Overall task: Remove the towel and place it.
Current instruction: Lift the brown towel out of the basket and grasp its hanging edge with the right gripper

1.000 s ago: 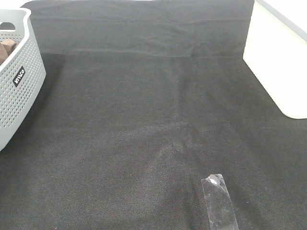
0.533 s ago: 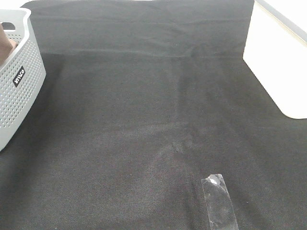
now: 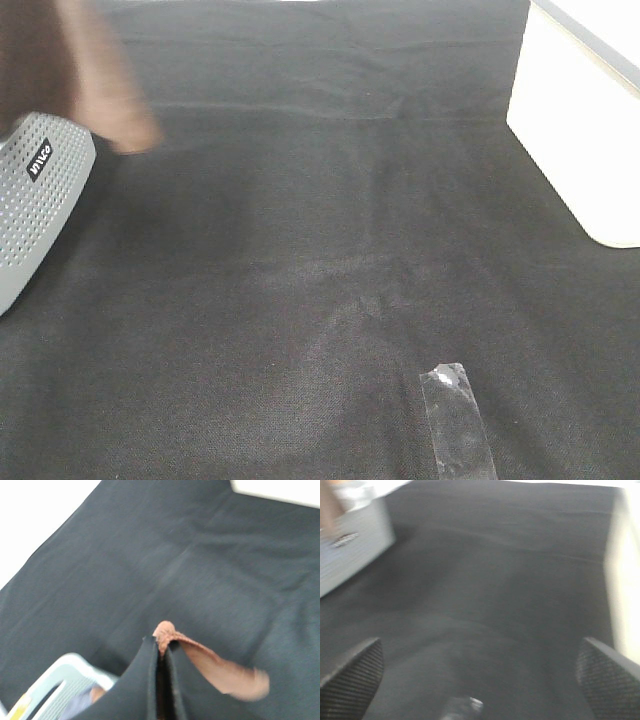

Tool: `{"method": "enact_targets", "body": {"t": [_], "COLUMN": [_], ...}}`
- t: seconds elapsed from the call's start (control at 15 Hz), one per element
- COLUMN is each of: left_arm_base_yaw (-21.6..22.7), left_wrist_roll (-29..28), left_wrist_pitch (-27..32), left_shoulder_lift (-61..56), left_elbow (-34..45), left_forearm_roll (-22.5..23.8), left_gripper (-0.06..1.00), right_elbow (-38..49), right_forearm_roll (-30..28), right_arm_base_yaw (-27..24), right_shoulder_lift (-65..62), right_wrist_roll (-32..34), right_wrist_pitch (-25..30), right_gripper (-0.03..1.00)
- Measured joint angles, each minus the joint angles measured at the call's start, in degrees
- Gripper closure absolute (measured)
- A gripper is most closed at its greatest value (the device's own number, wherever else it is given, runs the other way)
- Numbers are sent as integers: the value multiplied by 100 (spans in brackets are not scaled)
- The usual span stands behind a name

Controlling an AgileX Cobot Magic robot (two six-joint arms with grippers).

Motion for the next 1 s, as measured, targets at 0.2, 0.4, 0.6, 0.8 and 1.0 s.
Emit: {"method": "enact_targets", "body": {"t": [0.2,0.4,0.6,0.8,1.0], "left_arm_base_yaw": [-521,-900,-1140,-1232,-1232], "left_wrist_roll": [-46,-132,-258,-298,-298], "left_wrist_pitch": [0,11,-40,-241,-292], "left_shoulder_lift": [0,0,0,57,195], "left_elbow": [-6,-6,-6,-6,-6], "left_forearm_roll": [0,0,0,-52,-281], "left_gripper": [94,94,94,94,94], "right_elbow": [0,0,0,-17,-498], "right_forearm_roll": [2126,3988,5483,6595,6738], "right_arm_base_yaw": [0,0,0,309,1369], "right_shoulder_lift": [1387,2859,4177,5283,6245], "right_wrist_roll": [-2744,-5168,-6944,-8050,-8365], "right_wrist_pitch": [-52,-57,304,659,327], "right_gripper": [0,0,0,0,0]}}
